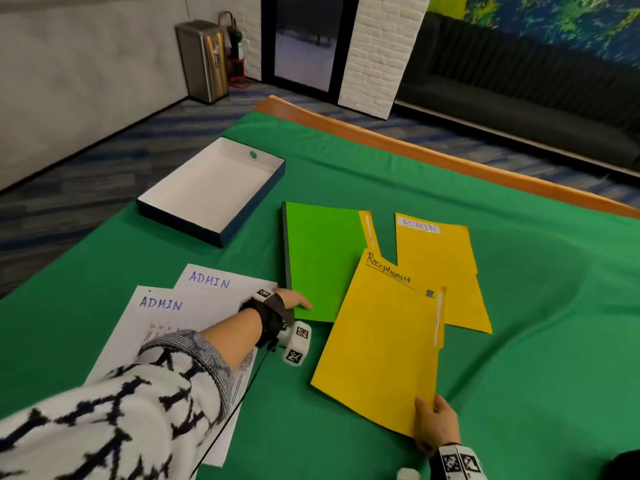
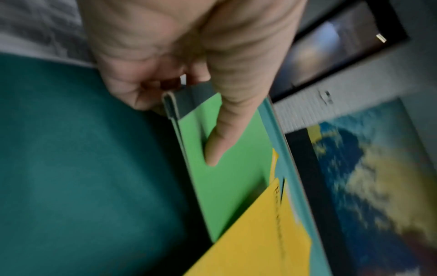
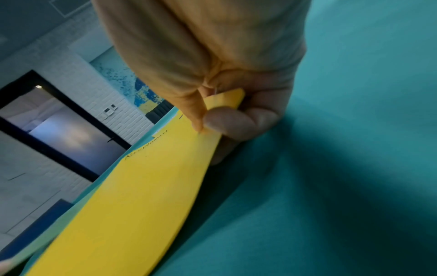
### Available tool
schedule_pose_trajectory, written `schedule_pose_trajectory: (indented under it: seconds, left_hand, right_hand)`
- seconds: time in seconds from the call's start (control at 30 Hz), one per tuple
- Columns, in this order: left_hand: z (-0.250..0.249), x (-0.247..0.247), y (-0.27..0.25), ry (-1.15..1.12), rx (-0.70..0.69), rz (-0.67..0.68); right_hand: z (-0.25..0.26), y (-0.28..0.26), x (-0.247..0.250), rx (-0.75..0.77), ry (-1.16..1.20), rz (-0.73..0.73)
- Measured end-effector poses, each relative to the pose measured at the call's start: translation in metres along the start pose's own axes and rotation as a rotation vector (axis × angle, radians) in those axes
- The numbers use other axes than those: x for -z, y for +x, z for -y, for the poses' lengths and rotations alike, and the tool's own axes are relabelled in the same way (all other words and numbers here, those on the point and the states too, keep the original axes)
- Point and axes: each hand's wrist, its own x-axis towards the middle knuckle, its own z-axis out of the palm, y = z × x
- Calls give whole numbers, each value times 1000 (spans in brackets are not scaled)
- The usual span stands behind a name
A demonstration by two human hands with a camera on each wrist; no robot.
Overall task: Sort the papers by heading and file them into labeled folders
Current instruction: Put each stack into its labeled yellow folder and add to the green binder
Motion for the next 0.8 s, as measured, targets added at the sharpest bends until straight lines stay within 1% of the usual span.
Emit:
schedule_pose_trajectory:
  seconds: [0.03, 0.07, 0.1, 0.13, 0.17, 0.2, 0.27, 0.33, 0.4, 0.43, 0.47, 0.5, 0.53, 0.57, 0.6, 0.63, 0.7, 0.73, 0.8]
  left_hand:
    - [-2, 1, -2, -182, -9, 71]
    - [-7, 3, -6, -425, -4, 96]
    - [-13, 8, -9, -599, -9, 85]
    - [-20, 15, -14, -708, -26, 61]
    - [-29, 22, -19, -736, -63, 14]
    - [-38, 30, -23, -720, -118, -40]
    - [-56, 49, -33, -593, -244, -140]
    - [-71, 64, -44, -443, -365, -249]
    - [-83, 74, -54, -206, -487, -404]
    - [-86, 79, -58, -86, -542, -504]
    - [-90, 83, -60, -24, -595, -597]
    - [-92, 87, -62, -24, -650, -648]
    - [-95, 90, -60, -57, -705, -665]
    - [-96, 91, -57, -92, -741, -653]
    - [-97, 90, -55, -146, -757, -607]
    - [-96, 88, -53, -216, -752, -527]
    - [-92, 78, -44, -385, -686, -370]
    - [-88, 71, -40, -437, -638, -319]
    - [-75, 56, -31, -464, -529, -241]
  right_hand:
    - [4, 0, -1, 9, -17, 6]
    - [7, 1, -3, 25, -32, 17]
    - [11, 1, -5, 39, -36, 26]
    - [16, 2, -7, 53, -62, 36]
    - [21, 1, -10, 67, -92, 43]
    - [24, 4, -14, 72, -113, 58]
    - [31, 11, -19, 88, -180, 90]
    - [42, 17, -23, 114, -210, 87]
    - [56, 21, -26, 120, -205, 52]
    - [63, 24, -27, 124, -190, 46]
    - [68, 29, -30, 131, -166, 47]
    - [75, 35, -33, 132, -148, 58]
    - [81, 42, -37, 145, -134, 72]
    - [89, 45, -42, 145, -115, 105]
    - [98, 47, -46, 145, -102, 145]
    - [109, 46, -49, 145, -109, 181]
    - [129, 44, -52, 172, -170, 264]
    - [137, 45, -51, 195, -199, 283]
    - [149, 52, -47, 221, -231, 275]
